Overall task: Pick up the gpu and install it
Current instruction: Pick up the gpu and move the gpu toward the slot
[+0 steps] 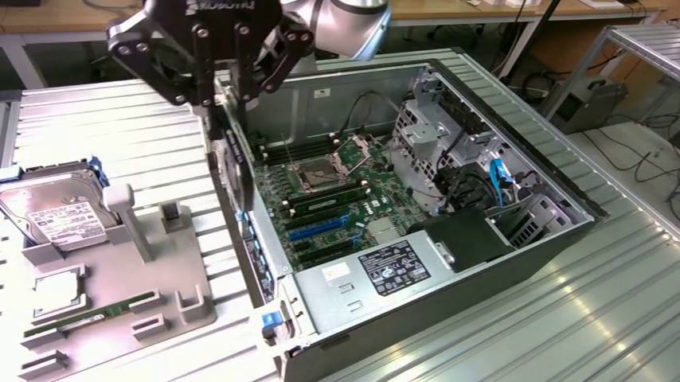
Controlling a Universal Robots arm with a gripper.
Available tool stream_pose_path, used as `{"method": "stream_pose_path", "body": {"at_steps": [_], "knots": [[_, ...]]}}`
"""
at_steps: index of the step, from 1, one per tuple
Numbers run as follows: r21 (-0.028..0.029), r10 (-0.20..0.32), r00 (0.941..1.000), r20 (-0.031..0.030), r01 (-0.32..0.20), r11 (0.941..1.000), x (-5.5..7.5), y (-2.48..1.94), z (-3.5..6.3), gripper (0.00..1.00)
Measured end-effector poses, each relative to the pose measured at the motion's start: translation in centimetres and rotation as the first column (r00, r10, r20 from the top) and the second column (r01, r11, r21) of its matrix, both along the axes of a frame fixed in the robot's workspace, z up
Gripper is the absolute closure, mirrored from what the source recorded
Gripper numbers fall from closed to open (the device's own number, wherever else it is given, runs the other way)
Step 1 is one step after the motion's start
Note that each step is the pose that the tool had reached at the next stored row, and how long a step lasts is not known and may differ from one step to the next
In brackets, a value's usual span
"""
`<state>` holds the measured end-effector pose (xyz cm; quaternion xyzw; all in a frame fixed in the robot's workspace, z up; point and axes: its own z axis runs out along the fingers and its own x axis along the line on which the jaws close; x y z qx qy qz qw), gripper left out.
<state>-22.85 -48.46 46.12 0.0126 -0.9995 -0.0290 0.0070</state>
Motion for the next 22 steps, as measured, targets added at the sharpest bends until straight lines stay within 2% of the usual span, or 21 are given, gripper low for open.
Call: {"method": "stream_pose_path", "body": {"at_steps": [3, 8, 12, 13, 16, 22], "knots": [[0.0025, 0.0, 1.0, -0.0069, 0.0, 1.0, 1.6, -0.01, 0.1, 0.74], [0.0028, 0.0, 0.9997, -0.0262, 0.0, 1.0, 5.3, -0.02, -0.26, 0.74], [0.0028, 0.0, 0.9996, -0.0299, 0.0, 1.0, 7.3, 0.02, -0.98, 0.74], [0.0029, 0.0, 0.9995, -0.0312, 0.0, 1.0, 8.4, 0.08, -1.41, 0.74], [0.0027, 0.0, 0.9995, -0.0328, 0.0, 1.0, 10.0, 0.29, -2.04, 0.74], [0.0025, 0.0, 0.9994, -0.0342, 0.0, 1.0, 13.4, 1.2, -3.42, 0.74]]}}
